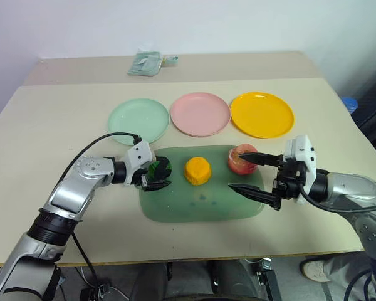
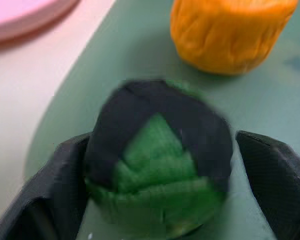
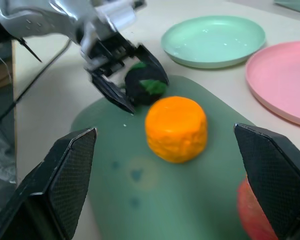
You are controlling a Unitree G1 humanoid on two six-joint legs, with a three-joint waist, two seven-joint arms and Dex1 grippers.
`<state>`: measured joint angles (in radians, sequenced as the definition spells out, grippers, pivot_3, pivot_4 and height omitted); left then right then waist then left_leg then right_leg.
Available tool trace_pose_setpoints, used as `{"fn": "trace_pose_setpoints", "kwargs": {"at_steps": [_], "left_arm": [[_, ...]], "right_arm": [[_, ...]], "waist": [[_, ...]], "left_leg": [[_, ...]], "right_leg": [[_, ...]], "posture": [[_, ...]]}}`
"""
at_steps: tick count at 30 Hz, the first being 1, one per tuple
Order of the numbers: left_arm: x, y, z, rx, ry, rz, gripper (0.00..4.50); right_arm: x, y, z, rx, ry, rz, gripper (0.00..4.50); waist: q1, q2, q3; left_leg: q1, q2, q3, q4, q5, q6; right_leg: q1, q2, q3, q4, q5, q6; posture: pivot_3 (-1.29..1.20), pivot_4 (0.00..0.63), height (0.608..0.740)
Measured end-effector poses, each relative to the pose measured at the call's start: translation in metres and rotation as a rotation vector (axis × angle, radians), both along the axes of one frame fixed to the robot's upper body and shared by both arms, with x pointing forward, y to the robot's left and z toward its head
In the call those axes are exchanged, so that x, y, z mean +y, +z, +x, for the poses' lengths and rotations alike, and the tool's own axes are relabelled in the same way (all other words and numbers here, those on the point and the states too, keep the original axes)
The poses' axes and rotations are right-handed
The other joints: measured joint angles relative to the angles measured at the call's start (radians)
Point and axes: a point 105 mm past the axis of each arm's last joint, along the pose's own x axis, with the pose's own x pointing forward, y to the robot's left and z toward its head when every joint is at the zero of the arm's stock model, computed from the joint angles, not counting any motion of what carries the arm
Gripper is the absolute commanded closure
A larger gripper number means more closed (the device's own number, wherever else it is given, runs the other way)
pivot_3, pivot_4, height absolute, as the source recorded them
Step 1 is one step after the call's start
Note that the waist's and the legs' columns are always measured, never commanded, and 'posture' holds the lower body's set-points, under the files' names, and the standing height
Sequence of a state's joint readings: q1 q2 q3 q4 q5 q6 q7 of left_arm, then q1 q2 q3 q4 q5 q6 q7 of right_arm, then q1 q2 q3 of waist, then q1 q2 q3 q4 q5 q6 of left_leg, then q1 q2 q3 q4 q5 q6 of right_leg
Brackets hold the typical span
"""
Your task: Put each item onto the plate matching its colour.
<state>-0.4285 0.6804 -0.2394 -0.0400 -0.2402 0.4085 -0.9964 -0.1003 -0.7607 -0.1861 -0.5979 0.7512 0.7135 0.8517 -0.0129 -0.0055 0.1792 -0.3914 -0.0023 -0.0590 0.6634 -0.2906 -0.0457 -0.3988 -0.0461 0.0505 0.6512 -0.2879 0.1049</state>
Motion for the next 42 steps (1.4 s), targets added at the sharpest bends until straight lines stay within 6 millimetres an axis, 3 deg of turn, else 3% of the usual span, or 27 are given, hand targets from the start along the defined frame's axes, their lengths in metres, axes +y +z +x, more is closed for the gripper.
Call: {"fn": "trace_pose_setpoints", "kwargs": {"at_steps": [3,6,10,14,17,19,24,27,30,35,37,40,42], "left_arm": [[-0.003,0.012,0.004,-0.011,0.028,-0.104,1.78],[0.011,0.039,0.017,-0.076,0.125,-0.222,1.78],[0.045,0.074,0.060,-0.218,0.393,-0.273,1.78],[0.071,0.069,0.098,-0.229,0.632,-0.251,1.78],[0.073,0.050,0.111,-0.167,0.707,-0.233,1.03],[0.075,0.043,0.117,-0.150,0.740,-0.217,0.09],[0.079,0.056,0.119,-0.224,0.739,-0.229,0.04],[0.090,0.071,0.104,-0.302,0.705,-0.261,0.04],[0.091,0.072,0.069,-0.322,0.574,-0.276,0.04],[0.058,0.031,-0.011,-0.168,0.268,-0.203,0.04],[0.048,0.019,-0.034,-0.117,0.193,-0.178,0.04],[0.033,0.012,-0.061,-0.071,0.111,-0.185,0.00],[0.027,0.012,-0.070,-0.058,0.089,-0.194,0.00]], "right_arm": [[0.000,-0.001,0.000,0.002,-0.013,0.004,0.00],[-0.001,-0.002,0.000,0.008,-0.021,0.004,0.00],[0.002,0.001,0.002,-0.008,-0.021,0.009,0.00],[0.015,0.004,0.007,-0.036,0.006,0.030,0.00],[0.023,0.009,0.015,-0.064,0.009,0.037,0.00],[0.029,0.012,0.021,-0.078,0.004,0.037,0.00],[0.056,0.013,0.033,-0.104,-0.010,0.039,0.00],[0.072,0.011,0.038,-0.119,-0.023,0.015,0.00],[0.078,-0.003,0.044,-0.078,-0.043,-0.027,0.00],[0.076,-0.038,0.059,0.033,-0.116,-0.161,0.00],[0.071,-0.046,0.065,0.054,-0.152,-0.184,0.00],[0.068,-0.051,0.068,0.066,-0.168,-0.203,0.86],[0.069,-0.051,0.068,0.068,-0.168,-0.202,1.69]], "waist": [[0.000,0.000,0.000],[0.000,0.000,0.000],[0.002,-0.001,0.000],[0.002,-0.001,0.000],[0.001,-0.001,0.001],[0.000,-0.002,0.001],[-0.007,-0.002,0.001],[-0.009,-0.002,0.001],[-0.008,-0.002,0.001],[0.004,-0.002,0.001],[0.004,-0.002,0.000],[0.000,-0.002,0.001],[-0.002,-0.002,0.001]], "left_leg": [[0.000,0.000,-0.001,0.001,0.000,0.000],[0.000,0.001,-0.001,0.001,0.000,0.000],[0.001,0.000,-0.001,0.002,0.000,0.000],[0.000,-0.001,-0.001,0.002,0.000,0.000],[-0.001,-0.001,-0.001,0.002,0.000,0.000],[-0.001,-0.001,-0.001,0.002,0.000,0.000],[-0.003,-0.001,0.000,0.002,0.001,-0.001],[-0.004,0.000,0.001,0.001,0.001,-0.002],[-0.004,0.001,0.001,0.001,0.001,-0.002],[-0.004,0.000,0.000,0.001,0.001,-0.002],[-0.004,0.000,0.000,0.001,0.001,-0.002],[-0.003,0.001,0.000,0.001,0.001,-0.002],[-0.003,0.001,0.000,0.000,0.001,-0.002]], "right_leg": [[0.000,0.000,0.000,0.000,0.000,0.000],[0.000,0.000,0.000,0.001,0.000,0.000],[0.001,0.000,-0.001,0.001,0.000,0.000],[0.000,0.000,-0.001,0.001,0.000,0.001],[-0.001,0.000,-0.001,0.001,0.000,0.001],[-0.002,0.000,-0.001,0.002,0.000,0.001],[-0.006,0.000,0.000,0.005,0.000,0.001],[-0.009,-0.001,0.001,0.006,0.000,0.001],[-0.009,-0.002,0.002,0.006,0.000,0.001],[-0.007,-0.005,0.001,0.005,0.000,0.001],[-0.006,-0.005,0.001,0.005,0.000,0.001],[-0.006,-0.004,0.001,0.005,0.000,0.000],[-0.006,-0.004,0.001,0.005,0.000,0.000]], "posture": [[0.00,0.150,0.740],[0.00,0.150,0.740],[0.00,0.150,0.740],[0.00,0.150,0.740],[0.00,0.150,0.740],[0.00,0.150,0.740],[0.00,0.150,0.740],[0.00,0.150,0.740],[0.00,0.150,0.740],[0.00,0.150,0.740],[0.00,0.150,0.740],[0.00,0.150,0.740],[0.00,0.150,0.740]]}}
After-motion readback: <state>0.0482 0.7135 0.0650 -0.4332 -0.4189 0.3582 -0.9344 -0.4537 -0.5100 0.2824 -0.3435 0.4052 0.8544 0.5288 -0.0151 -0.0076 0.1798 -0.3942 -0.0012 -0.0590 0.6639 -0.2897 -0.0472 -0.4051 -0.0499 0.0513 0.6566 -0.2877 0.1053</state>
